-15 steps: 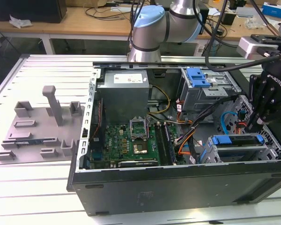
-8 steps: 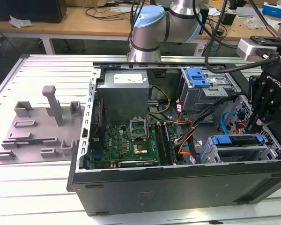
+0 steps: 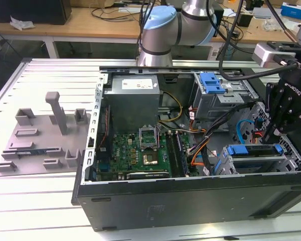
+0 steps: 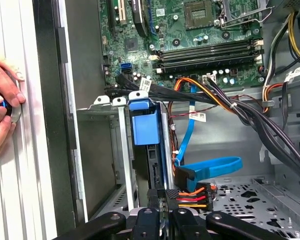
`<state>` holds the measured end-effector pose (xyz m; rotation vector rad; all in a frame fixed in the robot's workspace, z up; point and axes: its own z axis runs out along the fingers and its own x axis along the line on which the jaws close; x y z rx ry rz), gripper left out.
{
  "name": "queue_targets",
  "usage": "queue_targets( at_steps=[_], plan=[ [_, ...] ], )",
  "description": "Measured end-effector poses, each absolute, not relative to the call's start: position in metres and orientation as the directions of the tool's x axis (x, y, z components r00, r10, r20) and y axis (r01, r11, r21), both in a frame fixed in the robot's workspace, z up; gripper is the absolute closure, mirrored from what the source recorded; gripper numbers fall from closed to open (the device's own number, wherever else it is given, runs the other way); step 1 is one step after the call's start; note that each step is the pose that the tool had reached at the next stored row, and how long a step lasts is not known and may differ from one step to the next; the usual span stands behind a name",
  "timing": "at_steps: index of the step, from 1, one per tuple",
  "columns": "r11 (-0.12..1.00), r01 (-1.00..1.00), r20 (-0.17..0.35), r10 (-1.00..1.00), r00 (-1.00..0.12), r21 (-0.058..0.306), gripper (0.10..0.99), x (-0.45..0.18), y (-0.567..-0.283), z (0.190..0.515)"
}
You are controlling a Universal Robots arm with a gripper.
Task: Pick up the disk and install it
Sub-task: 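Insert the first disk wire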
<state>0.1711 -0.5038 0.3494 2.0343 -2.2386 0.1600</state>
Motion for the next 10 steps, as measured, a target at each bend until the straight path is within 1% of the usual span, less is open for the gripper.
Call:
queue_targets(
  at_steps=[10],
  plan=[
    [0.095,-0.995,0.154,-0.984,-0.094,-0.002,0.918,0.1712,-0.5046,0.3468]
  ],
)
